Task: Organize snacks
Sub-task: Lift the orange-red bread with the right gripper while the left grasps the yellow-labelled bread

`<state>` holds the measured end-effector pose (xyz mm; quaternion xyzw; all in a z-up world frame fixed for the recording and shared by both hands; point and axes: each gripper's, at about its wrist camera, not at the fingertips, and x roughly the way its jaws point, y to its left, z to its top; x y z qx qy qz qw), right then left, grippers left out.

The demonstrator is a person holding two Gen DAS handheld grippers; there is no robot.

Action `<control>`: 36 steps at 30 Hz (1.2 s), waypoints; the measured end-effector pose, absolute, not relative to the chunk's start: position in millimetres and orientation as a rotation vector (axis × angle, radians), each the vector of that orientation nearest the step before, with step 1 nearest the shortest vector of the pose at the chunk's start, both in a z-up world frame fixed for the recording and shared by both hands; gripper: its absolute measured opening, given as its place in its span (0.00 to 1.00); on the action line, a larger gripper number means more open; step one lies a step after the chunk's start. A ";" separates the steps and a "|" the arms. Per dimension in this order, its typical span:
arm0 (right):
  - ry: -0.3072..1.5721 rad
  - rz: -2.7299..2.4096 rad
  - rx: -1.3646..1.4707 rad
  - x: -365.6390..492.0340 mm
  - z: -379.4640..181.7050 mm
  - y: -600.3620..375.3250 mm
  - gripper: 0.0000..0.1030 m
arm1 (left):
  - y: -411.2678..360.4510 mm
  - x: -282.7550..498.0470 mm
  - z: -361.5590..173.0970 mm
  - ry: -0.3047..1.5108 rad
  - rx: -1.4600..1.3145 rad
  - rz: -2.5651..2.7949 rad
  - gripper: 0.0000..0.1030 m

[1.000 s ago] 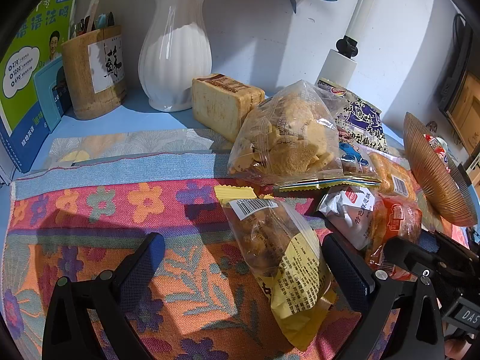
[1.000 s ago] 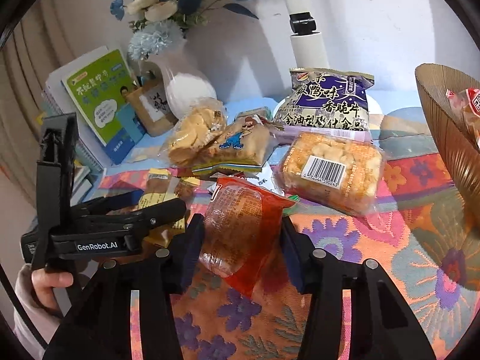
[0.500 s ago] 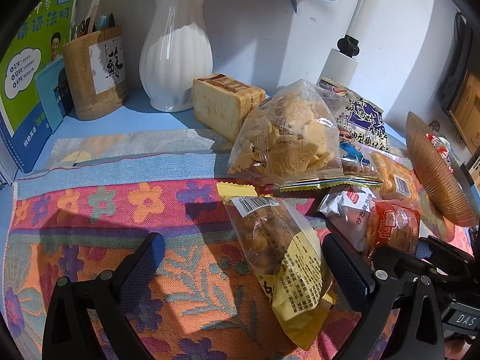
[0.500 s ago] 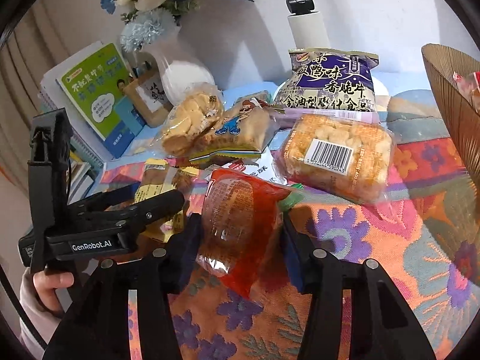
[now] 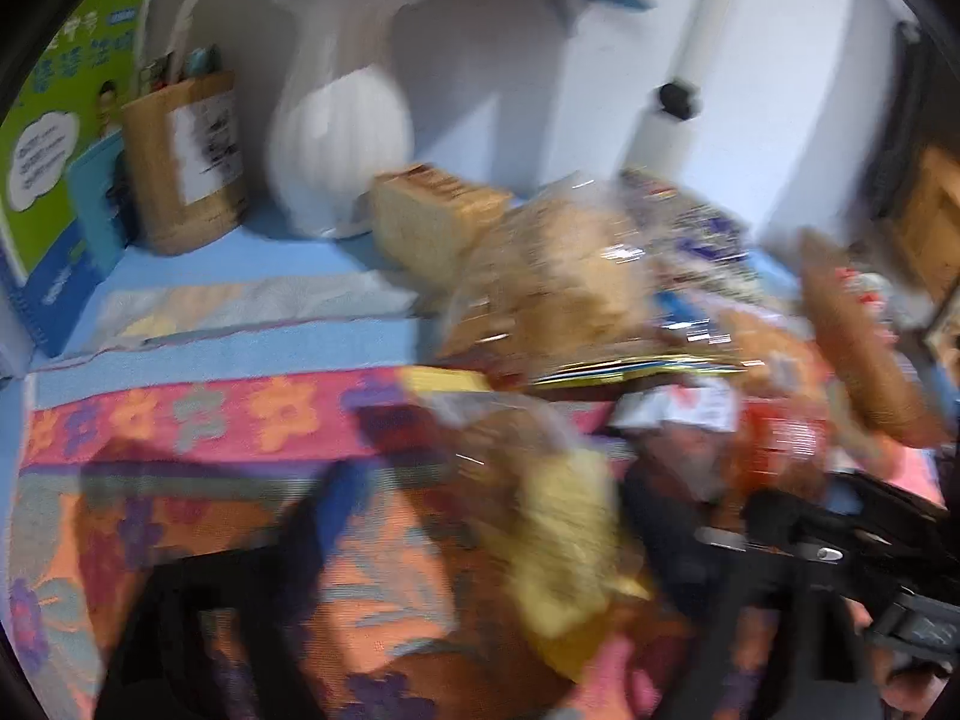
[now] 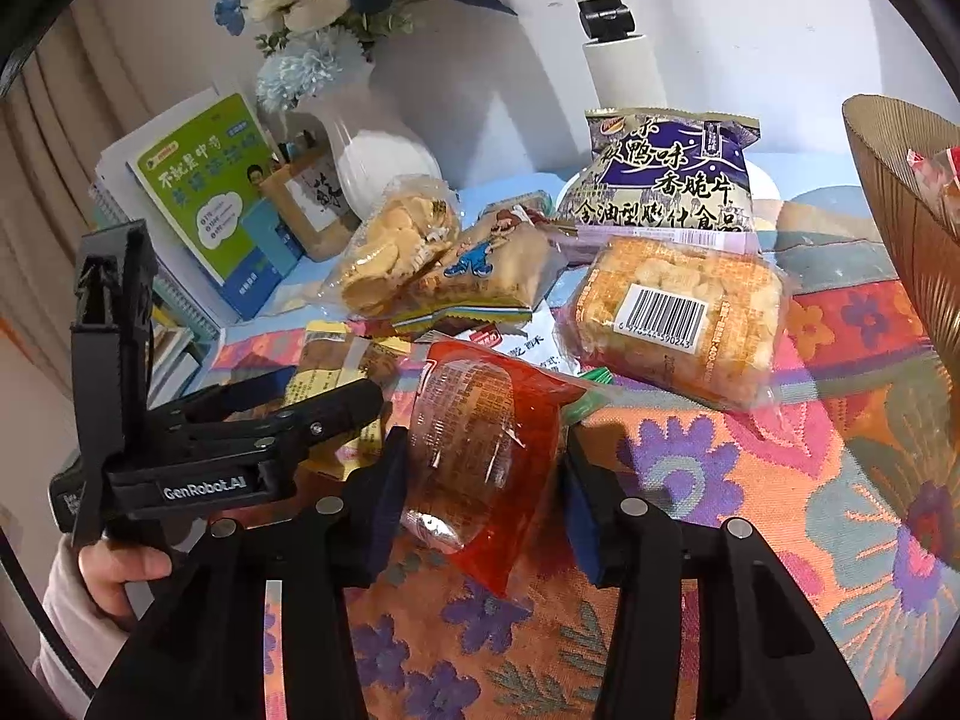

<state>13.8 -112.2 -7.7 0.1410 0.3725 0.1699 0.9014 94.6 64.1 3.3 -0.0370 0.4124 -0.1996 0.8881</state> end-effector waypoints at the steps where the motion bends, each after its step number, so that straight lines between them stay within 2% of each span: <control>1: 0.763 0.357 0.300 12.8 -7.0 -113.7 0.43 | 64.0 93.1 3.6 0.854 -0.102 -0.445 0.42; 4: 0.753 0.370 0.315 10.4 -6.2 -116.8 0.42 | 61.6 90.5 5.3 0.840 -0.098 -0.443 0.37; 9: 0.722 0.393 0.339 7.1 -3.4 -121.3 0.41 | 56.2 84.7 11.3 0.797 -0.059 -0.388 0.36; 18: 0.701 0.421 0.348 6.6 0.2 -119.2 0.40 | 59.2 72.3 18.0 0.734 -0.024 -0.298 0.35; 36: 0.593 0.471 0.469 -14.5 19.3 -144.3 0.40 | 67.9 20.8 34.1 0.672 -0.155 -0.233 0.34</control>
